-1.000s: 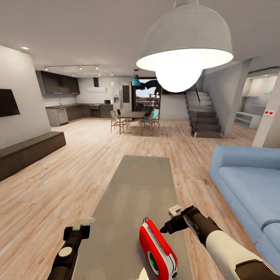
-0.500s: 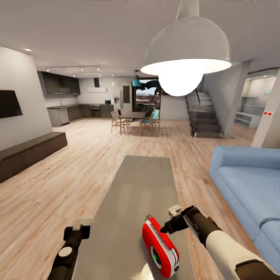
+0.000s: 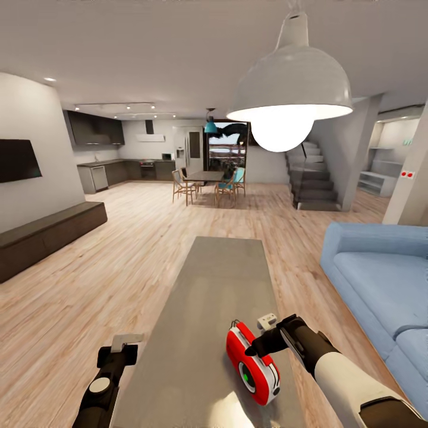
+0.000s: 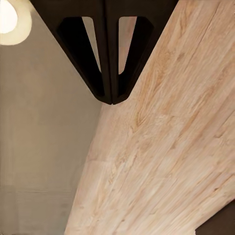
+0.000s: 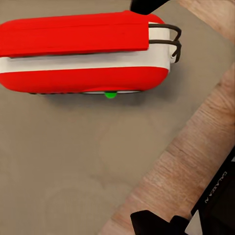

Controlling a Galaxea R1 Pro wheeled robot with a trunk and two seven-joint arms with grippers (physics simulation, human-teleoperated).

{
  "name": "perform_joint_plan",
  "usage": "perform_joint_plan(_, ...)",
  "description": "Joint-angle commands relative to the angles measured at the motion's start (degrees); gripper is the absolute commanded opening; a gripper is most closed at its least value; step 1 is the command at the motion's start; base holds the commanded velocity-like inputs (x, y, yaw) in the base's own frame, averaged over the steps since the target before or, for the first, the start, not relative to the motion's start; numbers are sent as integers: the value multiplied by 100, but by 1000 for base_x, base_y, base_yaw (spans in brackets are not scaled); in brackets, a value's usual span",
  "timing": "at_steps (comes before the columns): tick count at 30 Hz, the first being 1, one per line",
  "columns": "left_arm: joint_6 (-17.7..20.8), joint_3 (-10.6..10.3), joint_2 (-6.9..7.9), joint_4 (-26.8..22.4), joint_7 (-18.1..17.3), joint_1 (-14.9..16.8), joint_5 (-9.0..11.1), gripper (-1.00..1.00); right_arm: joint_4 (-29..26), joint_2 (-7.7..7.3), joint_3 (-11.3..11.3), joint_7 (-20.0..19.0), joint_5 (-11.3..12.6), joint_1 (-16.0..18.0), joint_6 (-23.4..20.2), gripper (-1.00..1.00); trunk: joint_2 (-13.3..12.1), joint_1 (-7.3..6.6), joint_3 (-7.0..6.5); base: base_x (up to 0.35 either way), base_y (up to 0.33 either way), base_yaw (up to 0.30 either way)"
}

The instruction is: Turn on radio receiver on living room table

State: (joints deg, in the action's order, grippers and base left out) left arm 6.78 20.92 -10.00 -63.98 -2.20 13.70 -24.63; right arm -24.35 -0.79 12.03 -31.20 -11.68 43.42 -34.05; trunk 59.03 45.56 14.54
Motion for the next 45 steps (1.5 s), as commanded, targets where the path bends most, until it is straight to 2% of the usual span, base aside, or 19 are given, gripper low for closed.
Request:
perform_joint_plan(1, 0, 0, 0, 0, 2, 0, -1, -100, 0, 0, 0, 2, 0, 0, -1, 100, -42, -23, -18, -22, 16, 0)
perform_joint_plan(4, -1, 0, 0, 0, 6, -1, -5, -100, 0, 0, 1, 1, -2, 0, 2, 100, -162, -89, -72, -10, 7, 0)
perform_joint_plan(16, -1, 5, 0, 0, 0, 0, -7, -100, 0, 0, 1, 8, -14, 0, 9, 100, -162, -89, -72, -1, 1, 0)
perform_joint_plan(21, -1, 13, 0, 0, 8, 1, -7, -100, 0, 0, 1, 9, -10, 0, 12, 100, -362, -198, -162, 0, 0, 0)
perform_joint_plan(26, -8, 18, 0, 0, 1, 0, -1, -100, 0, 0, 1, 8, -9, 0, 13, 100, -362, -198, -162, 0, 0, 0)
perform_joint_plan(45, -1, 18, 0, 0, -9, -1, -23, -100, 0, 0, -4, 6, 8, 0, 16, 100, -1124, -616, -503, 0, 0, 0)
